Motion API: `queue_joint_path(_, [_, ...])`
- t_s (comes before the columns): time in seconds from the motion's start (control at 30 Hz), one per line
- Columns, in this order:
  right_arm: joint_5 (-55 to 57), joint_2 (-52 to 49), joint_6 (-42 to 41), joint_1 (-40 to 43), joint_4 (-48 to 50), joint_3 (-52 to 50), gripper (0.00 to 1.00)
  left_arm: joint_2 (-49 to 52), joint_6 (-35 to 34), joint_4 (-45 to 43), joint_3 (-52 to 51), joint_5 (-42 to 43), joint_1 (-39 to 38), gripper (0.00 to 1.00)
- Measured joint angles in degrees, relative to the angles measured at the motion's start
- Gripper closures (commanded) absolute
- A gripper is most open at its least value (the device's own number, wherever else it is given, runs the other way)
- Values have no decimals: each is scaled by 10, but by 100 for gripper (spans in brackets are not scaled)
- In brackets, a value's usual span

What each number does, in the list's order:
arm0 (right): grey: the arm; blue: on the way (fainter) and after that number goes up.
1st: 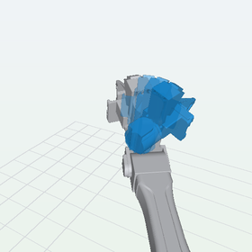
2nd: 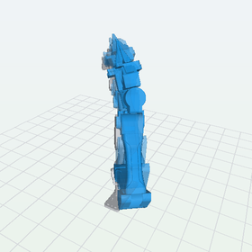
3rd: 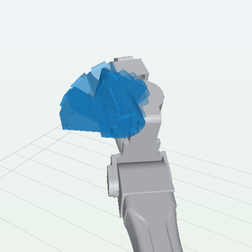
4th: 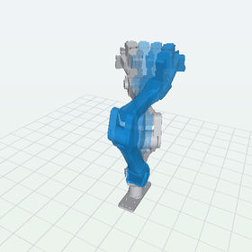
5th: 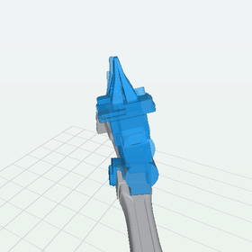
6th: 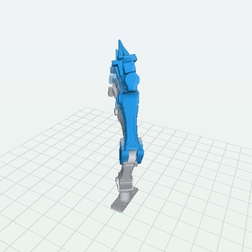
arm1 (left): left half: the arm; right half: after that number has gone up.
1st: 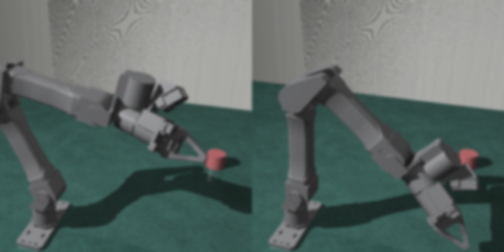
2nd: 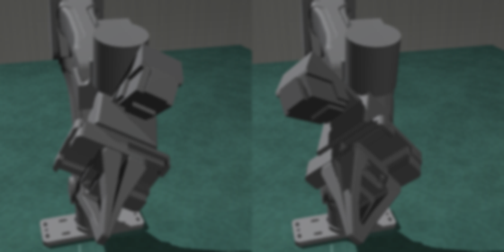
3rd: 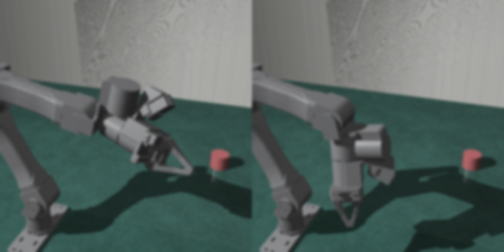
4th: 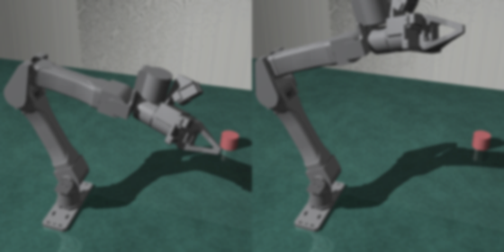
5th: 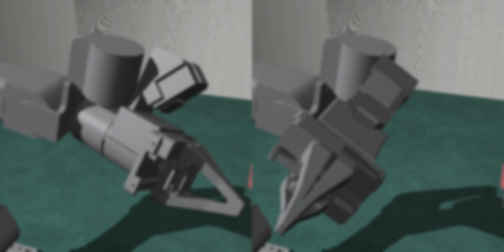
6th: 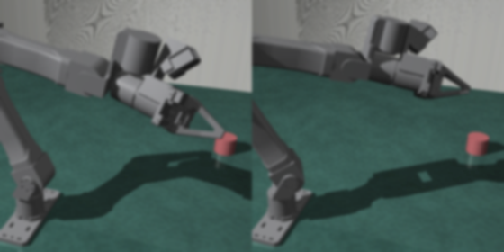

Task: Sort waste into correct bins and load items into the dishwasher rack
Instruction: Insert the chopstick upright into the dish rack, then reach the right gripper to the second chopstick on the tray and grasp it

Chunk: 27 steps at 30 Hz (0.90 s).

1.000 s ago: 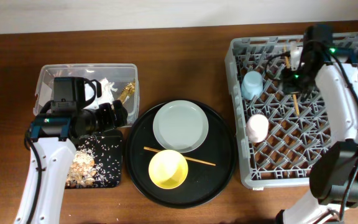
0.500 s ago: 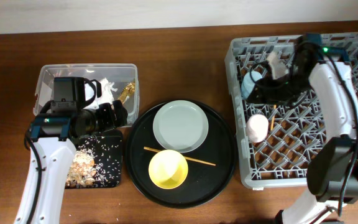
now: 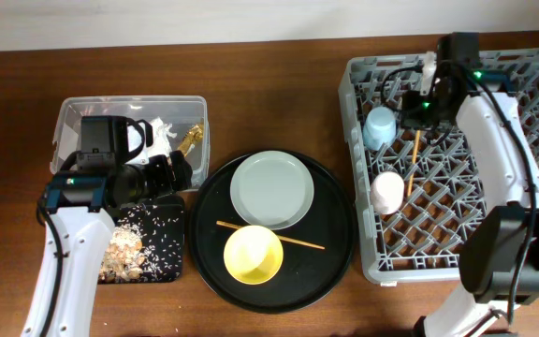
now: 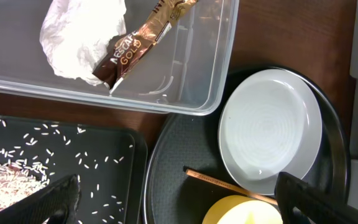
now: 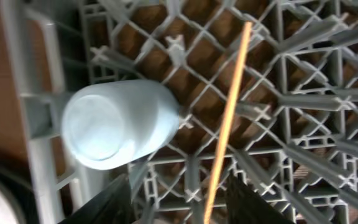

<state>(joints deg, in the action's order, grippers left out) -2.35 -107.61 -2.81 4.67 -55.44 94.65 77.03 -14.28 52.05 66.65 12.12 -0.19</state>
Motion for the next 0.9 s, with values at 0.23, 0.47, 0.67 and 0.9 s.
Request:
queue_joint_path(0.23, [84,-98,-9,7,37,0,73,0,0,0,0,0,0,1])
queue_joint_path(0.47, [89,-98,-35,19,92,-30,83,0,0,0,0,0,0,1])
queue_joint_path(0.67, [87,-98,-42,21,96,-38,96,0,0,0,0,0,0,1])
queue_joint_path(0.9, [85,-60,47,21,46,61,96,0,0,0,0,0,0,1])
